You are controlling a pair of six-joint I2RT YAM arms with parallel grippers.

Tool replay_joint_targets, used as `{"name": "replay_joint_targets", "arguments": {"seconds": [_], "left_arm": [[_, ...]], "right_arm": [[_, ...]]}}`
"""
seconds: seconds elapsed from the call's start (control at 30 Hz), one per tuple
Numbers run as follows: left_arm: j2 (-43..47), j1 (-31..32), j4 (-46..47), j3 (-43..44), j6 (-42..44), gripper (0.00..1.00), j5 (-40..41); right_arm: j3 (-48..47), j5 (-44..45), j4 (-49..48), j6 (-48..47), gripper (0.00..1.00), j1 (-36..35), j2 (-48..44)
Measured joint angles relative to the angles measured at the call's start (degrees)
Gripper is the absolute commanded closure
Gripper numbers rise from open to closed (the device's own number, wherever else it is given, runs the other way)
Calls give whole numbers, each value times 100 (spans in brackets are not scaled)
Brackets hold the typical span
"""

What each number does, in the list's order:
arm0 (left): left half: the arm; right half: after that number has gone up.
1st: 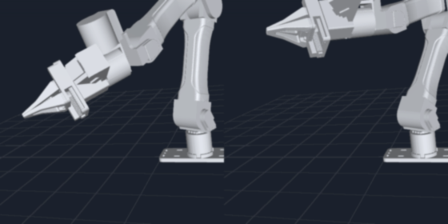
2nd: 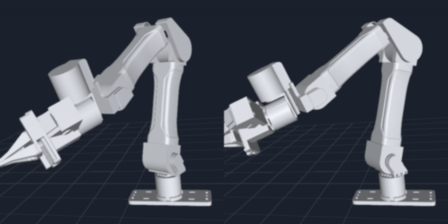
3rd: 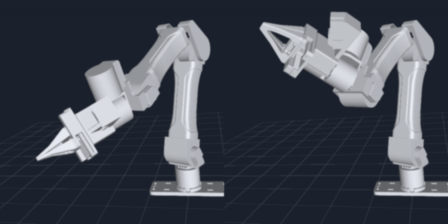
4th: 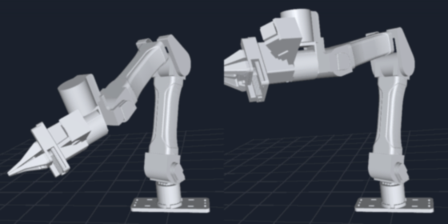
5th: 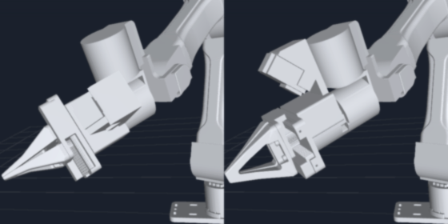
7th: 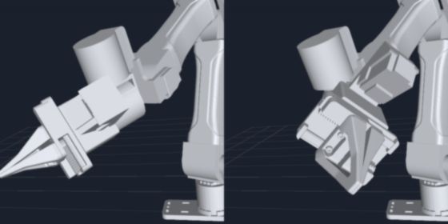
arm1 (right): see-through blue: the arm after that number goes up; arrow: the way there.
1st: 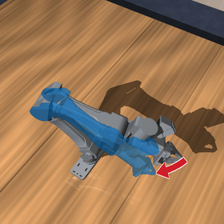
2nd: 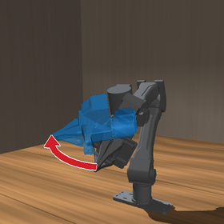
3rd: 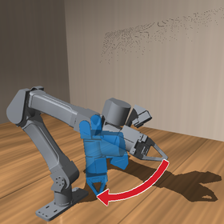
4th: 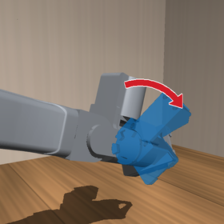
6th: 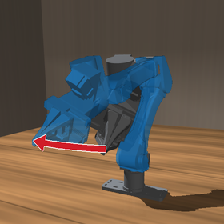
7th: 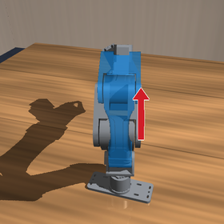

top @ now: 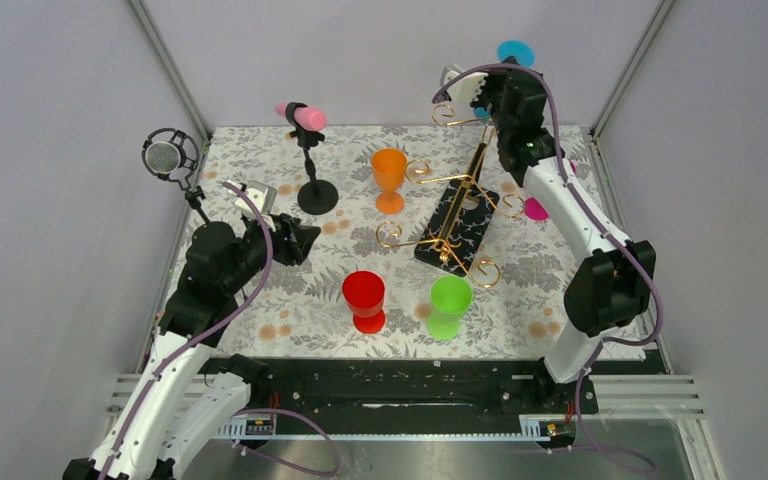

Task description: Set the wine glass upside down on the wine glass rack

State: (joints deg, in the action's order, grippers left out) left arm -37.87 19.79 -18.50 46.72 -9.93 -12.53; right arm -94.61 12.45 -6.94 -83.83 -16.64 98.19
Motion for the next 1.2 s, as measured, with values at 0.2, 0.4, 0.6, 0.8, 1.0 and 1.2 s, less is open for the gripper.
{"name": "replay_joint_targets", "arguments": {"seconds": [0.2, 0.4, 0.6, 0.8, 1.0, 1.2], "left_arm": [[17, 0, -44, -4, 22, 50, 46], [114, 0, -122, -39, 52, 49, 98], [114, 0, -122, -39, 52, 49, 101], [105, 0, -129, -39, 61, 49, 101], [101, 0, -136, -39, 70, 49, 101], [103, 0, -136, -39, 70, 49, 101]], "right_arm": [[-31, -188, 68, -101, 100, -345, 155], [245, -407, 39, -120, 100, -474, 118], [643, -522, 127, -118, 100, -485, 98], [883, -667, 140, -103, 100, -514, 0], [1073, -879, 184, -31, 100, -575, -195], [1191, -1095, 273, 55, 100, -629, -323]]}}
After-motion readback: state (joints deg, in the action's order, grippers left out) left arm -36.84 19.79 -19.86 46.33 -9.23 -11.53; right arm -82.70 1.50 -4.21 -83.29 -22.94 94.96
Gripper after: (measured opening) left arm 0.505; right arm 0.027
